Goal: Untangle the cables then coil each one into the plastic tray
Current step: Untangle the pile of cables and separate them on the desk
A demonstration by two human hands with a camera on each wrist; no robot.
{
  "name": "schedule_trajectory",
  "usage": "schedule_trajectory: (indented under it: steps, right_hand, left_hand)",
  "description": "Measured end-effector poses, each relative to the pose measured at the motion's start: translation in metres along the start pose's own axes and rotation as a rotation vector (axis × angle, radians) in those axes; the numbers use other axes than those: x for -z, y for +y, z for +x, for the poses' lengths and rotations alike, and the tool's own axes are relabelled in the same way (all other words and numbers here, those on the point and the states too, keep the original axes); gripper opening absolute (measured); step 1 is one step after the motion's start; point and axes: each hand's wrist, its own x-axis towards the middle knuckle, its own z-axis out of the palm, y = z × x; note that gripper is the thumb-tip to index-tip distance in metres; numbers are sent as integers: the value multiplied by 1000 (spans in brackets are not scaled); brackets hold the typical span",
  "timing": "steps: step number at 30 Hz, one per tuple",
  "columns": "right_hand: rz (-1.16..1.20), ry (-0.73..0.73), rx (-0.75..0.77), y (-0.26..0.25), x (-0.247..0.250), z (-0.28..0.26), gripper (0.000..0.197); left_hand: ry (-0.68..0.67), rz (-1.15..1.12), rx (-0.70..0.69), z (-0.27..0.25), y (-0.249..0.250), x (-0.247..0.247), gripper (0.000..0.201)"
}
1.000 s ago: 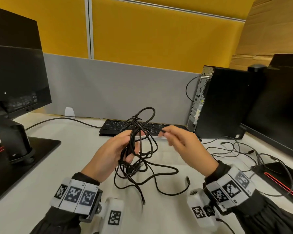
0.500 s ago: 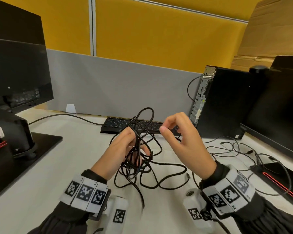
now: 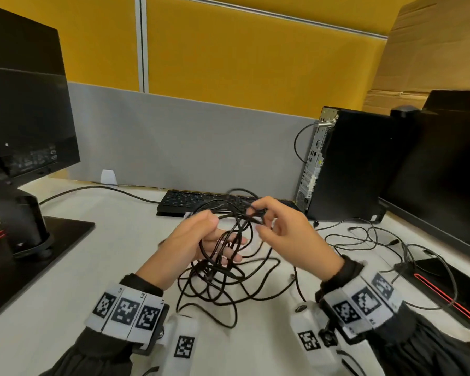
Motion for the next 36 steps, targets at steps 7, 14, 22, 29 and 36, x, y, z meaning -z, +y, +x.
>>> schedule_trajectory:
  steps: [7, 14, 22, 29, 36]
  right_hand:
    - [-72, -62, -366, 56, 18, -5, 25]
    - [331, -215, -72, -26, 7, -14, 33]
    - [467, -469, -4, -58, -5, -15, 19]
    - [621, -149, 159, -72, 28, -8, 22]
    - [949, 599, 150, -45, 94, -4, 23]
  left_hand:
    - [150, -31, -131, 3, 1, 18, 28]
    - [-23, -198, -190, 2, -6, -3, 34]
    - [68, -54, -354, 5, -9, -2, 44]
    - [-175, 229, -196, 6, -29, -11, 32]
    - [-15, 475, -175, 19, -38, 17, 16]
